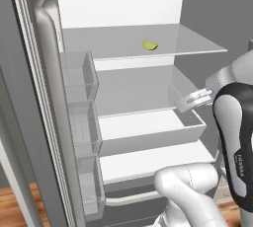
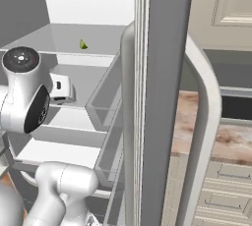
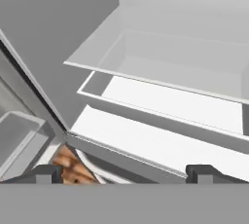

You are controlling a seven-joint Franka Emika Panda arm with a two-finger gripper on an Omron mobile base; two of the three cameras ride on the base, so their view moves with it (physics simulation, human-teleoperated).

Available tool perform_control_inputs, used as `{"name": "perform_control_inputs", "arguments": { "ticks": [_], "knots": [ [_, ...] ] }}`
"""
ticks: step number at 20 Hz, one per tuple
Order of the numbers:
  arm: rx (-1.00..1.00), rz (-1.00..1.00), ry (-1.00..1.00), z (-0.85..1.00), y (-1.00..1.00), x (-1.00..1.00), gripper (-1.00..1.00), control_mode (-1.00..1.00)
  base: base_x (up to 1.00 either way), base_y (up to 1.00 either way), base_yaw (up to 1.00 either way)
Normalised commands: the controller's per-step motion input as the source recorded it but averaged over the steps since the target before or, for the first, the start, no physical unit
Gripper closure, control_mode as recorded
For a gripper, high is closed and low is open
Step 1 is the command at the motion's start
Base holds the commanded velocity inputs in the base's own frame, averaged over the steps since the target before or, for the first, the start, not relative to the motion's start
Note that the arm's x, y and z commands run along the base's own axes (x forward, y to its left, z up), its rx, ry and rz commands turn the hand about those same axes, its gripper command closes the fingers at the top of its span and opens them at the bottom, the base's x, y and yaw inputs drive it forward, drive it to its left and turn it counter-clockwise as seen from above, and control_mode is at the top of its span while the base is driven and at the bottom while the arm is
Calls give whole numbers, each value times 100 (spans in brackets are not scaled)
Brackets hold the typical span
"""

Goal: There is a bowl on the dining counter. Grab a lemon wedge from the fridge and place it in the bowl. Then get the liquor bottle and glass cup from the cabinet and place them next to the bowl.

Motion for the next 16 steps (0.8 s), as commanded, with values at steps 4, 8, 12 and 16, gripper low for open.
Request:
{"name": "perform_control_inputs", "arguments": {
  "ticks": [4,8,12,16],
  "knots": [
    [0,-9,-8,6,30,65,-100,-100,0,0,0],
    [0,0,-11,25,0,38,-100,-100,0,0,0],
    [0,3,-9,32,-10,30,-100,-100,0,0,0],
    [-5,0,-4,43,-2,41,-100,-100,0,0,0]
  ]
}}
